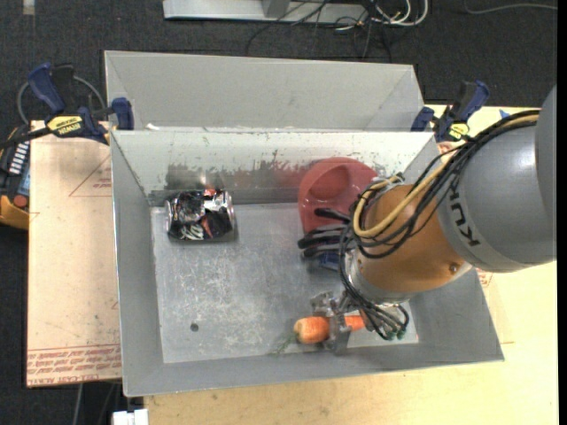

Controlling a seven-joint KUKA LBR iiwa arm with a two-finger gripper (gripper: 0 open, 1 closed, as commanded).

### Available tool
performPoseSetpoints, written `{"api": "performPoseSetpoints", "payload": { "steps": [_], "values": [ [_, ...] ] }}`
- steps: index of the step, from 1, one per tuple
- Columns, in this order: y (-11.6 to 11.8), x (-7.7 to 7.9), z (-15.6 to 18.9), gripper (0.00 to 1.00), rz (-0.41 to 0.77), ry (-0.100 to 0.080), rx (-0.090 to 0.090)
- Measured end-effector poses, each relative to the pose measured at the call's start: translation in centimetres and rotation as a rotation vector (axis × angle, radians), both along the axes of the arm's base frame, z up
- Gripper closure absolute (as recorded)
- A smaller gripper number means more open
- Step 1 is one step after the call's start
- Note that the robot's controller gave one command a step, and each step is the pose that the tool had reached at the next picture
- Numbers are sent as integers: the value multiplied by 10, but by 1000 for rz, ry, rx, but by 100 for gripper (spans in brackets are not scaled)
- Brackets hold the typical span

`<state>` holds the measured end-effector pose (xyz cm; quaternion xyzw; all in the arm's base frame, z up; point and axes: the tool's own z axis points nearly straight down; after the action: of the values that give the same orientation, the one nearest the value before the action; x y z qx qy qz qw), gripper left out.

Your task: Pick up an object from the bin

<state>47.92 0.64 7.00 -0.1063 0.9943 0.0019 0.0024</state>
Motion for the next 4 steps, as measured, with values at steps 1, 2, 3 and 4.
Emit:
{"api": "performPoseSetpoints", "payload": {
  "steps": [1, 2, 3, 4],
  "values": [
    [0, -1, 2, 100, 0, 2, 0],
    [0, -1, 12, 100, -1, 3, 0],
    [1, -3, 29, 100, -1, 11, 1],
    [1, -1, 51, 100, -4, 3, 2]
  ]
}}
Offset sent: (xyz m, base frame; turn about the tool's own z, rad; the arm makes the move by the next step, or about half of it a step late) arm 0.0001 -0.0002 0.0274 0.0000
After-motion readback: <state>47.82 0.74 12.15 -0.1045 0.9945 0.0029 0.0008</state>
